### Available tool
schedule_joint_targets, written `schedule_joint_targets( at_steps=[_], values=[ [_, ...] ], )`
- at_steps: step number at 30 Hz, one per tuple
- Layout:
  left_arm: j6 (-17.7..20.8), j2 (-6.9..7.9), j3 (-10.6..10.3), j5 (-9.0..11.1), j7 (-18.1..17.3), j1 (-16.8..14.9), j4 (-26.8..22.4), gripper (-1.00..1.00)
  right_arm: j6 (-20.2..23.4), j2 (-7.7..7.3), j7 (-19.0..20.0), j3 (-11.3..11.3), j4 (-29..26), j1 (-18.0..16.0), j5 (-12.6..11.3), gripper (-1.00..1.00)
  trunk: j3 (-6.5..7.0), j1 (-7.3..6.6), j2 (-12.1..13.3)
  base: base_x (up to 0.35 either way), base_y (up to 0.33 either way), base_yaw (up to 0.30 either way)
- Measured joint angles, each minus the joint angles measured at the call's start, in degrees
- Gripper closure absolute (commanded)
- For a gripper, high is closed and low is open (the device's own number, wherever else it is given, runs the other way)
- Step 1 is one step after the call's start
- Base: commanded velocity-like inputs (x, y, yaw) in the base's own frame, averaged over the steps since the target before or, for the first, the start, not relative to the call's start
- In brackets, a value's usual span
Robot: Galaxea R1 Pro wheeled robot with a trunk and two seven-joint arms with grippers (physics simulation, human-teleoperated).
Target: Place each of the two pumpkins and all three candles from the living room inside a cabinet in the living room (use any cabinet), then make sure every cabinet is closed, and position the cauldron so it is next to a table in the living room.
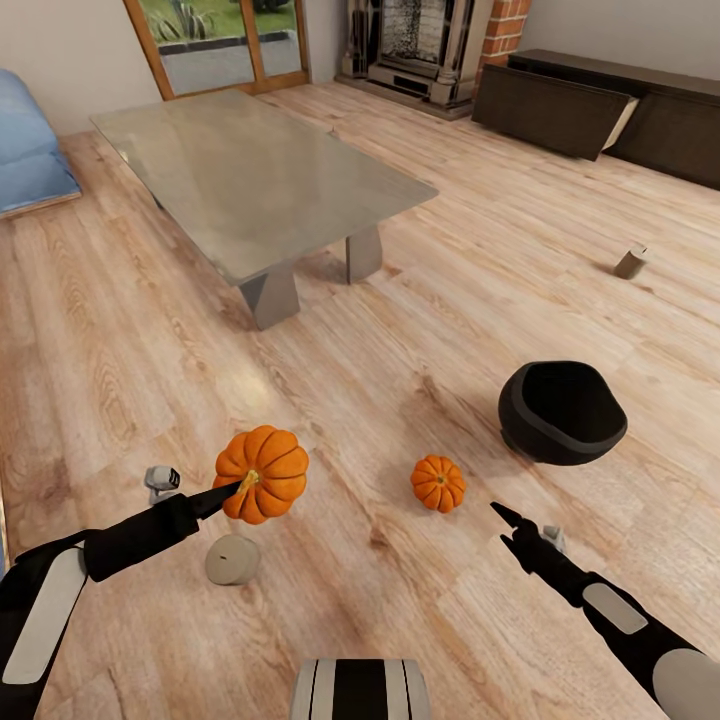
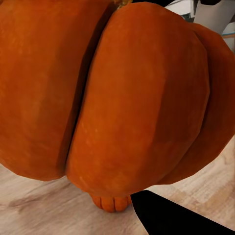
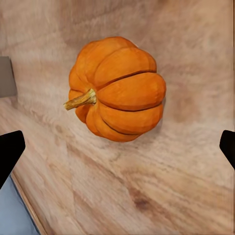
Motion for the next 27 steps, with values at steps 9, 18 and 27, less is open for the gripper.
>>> schedule_joint_targets(
  at_steps=[9,18,27],
  values=[
    [0.00,0.00,0.00,-0.03,0.03,0.02,-0.01,1.00,-0.07,0.06,-0.09,0.00,0.22,0.00,0.00,-1.00,0.00,-0.01,0.00,0.087,0.035,0.000],
    [-0.01,0.01,0.00,-0.04,0.03,0.01,0.00,1.00,-0.09,0.08,-0.09,0.00,0.22,0.00,0.03,-1.00,0.00,-0.02,0.00,0.117,0.026,0.000],
    [-0.04,0.01,0.00,-0.27,0.04,0.00,-0.01,1.00,-0.26,0.09,-0.25,0.00,0.92,0.00,0.02,-1.00,0.00,-0.02,0.00,0.144,0.085,0.000]
  ],
)
